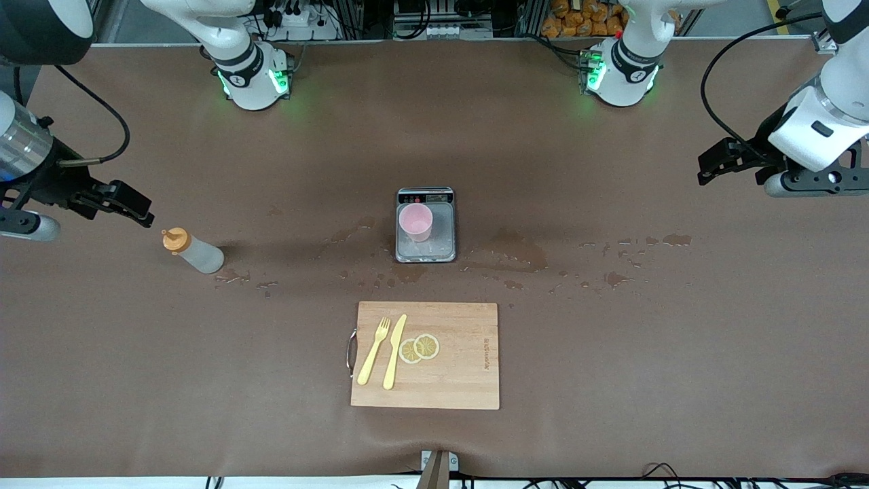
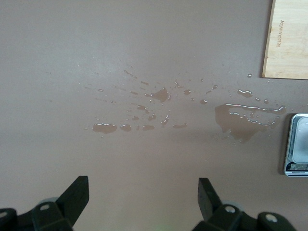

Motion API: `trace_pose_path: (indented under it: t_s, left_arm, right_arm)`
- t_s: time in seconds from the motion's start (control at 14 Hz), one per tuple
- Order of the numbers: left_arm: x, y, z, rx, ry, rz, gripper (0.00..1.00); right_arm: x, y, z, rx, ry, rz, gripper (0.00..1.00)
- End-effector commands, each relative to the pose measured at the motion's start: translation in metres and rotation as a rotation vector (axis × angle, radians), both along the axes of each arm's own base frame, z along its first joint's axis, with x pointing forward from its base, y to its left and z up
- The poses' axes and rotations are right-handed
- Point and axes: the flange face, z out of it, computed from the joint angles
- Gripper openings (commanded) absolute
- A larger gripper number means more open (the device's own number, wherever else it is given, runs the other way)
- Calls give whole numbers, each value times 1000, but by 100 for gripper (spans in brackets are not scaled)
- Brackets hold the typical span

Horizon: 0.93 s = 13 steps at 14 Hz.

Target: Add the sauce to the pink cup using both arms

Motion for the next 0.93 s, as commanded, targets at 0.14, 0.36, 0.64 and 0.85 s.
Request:
trace_pose_path:
  t_s: [0.14, 0.36, 0.64, 0.85]
  left_arm:
    - [-1, -1, 8, -14, -8, 4, 100]
    - [1, -2, 8, -14, -11, 2, 100]
    - [0, -4, 9, -14, -13, -1, 100]
    - [0, -4, 8, -11, -12, -3, 100]
  right_arm:
    - [5, -17, 4, -18, 3, 43, 100]
    - [5, -16, 4, -14, 3, 59, 100]
    - [5, -17, 4, -13, 3, 65, 100]
    - [5, -19, 4, -14, 2, 143, 100]
